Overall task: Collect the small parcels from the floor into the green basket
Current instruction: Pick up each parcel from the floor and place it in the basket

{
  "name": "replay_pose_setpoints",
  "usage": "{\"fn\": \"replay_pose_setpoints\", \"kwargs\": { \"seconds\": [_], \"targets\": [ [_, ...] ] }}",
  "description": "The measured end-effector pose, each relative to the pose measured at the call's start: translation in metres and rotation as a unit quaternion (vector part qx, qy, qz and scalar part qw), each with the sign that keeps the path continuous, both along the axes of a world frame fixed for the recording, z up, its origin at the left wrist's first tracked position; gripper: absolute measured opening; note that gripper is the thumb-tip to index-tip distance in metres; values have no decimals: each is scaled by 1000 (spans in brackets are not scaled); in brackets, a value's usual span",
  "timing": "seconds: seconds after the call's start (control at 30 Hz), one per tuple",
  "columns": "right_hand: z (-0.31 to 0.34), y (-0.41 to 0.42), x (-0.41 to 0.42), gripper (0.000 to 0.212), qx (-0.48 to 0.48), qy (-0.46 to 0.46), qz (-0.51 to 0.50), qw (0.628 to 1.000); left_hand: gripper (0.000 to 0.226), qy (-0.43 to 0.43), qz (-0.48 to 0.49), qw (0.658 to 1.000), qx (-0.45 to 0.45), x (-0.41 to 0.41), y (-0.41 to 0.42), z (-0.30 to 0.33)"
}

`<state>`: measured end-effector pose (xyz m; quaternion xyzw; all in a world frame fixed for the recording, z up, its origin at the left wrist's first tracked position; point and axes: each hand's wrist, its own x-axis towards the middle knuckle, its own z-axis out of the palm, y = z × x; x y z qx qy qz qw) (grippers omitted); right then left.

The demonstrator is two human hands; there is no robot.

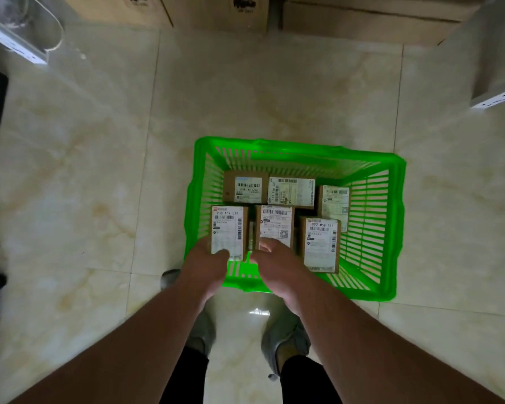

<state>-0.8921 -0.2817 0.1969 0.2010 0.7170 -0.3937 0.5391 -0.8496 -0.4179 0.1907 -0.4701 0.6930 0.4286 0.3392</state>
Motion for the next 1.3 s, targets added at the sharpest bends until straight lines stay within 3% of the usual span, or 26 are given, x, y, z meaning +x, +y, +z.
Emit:
{"fn": "replay_pose_setpoints", "kwargs": {
  "seconds": [0.17,0.37,0.53,0.7,0.9,1.03,1.2,1.3],
  "targets": [
    [-34,-28,3,44,-7,15,-8,1000,41,-9,4,1000,-3,1,-13,-46],
    [-72,-55,7,40,28,19,-47,998,55,11,12,999,43,10,-16,-88],
    [-85,-61,10,35,53,4,-56,997,70,43,72,993,79,17,-19,-115],
    [-76,-59,6,40,35,10,-70,997,55,71,84,987,121,-5,-17,-59],
    [-18,-47,-17,40,-12,26,-45,999,51,104,88,982,130,-12,-21,-1],
    [14,-42,-50,42,-1,100,9,995,41,123,142,975,120,-29,-19,21],
    [27,-46,-100,52,77,196,169,963,29,106,324,909,239,-59,-4,23],
    [14,-54,-120,38,103,234,251,934,27,89,395,865,296,-74,-1,10]
  ]
}}
